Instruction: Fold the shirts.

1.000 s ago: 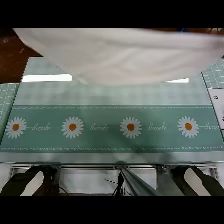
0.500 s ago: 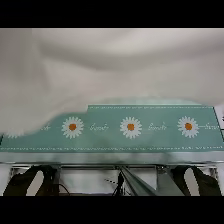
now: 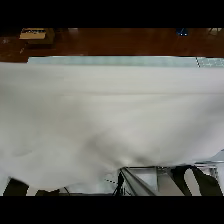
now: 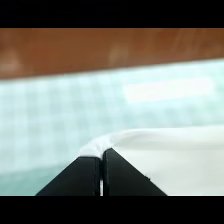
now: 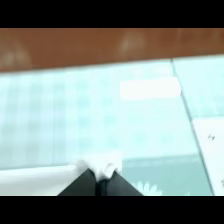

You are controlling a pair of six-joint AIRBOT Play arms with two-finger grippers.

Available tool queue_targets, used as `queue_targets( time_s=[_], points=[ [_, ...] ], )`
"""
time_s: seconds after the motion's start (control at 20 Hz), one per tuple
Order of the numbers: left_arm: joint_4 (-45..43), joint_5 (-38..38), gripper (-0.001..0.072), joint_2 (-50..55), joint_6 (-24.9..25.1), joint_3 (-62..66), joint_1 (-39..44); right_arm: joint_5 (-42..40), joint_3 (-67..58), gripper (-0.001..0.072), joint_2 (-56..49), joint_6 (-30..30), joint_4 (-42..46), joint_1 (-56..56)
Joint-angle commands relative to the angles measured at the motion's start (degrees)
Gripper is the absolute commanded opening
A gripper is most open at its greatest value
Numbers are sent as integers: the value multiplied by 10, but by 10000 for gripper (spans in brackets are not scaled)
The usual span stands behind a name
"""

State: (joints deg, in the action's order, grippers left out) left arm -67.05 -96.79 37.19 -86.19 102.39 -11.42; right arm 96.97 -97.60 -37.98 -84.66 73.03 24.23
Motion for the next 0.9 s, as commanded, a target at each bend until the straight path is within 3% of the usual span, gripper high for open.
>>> queue_targets(
  time_s=[0.0, 0.1, 0.25, 0.6, 0.85],
  points=[
    [14, -13, 27, 39, 14, -137, 0, 48, 52, 21, -87, 14, 25, -42],
    [25, 57, 27, 81, 52, -215, 0, -12, 62, 21, -161, 6, 24, -77],
    [37, 146, 28, 176, 56, -273, 0, -111, 62, 22, -269, -24, 25, -127],
    [85, 293, 28, 393, 63, -277, 24, -292, 62, 22, -485, -43, 24, -184],
    [86, 416, 29, 466, 63, -277, 56, -452, 62, 22, -550, -44, 17, -183]
  ],
)
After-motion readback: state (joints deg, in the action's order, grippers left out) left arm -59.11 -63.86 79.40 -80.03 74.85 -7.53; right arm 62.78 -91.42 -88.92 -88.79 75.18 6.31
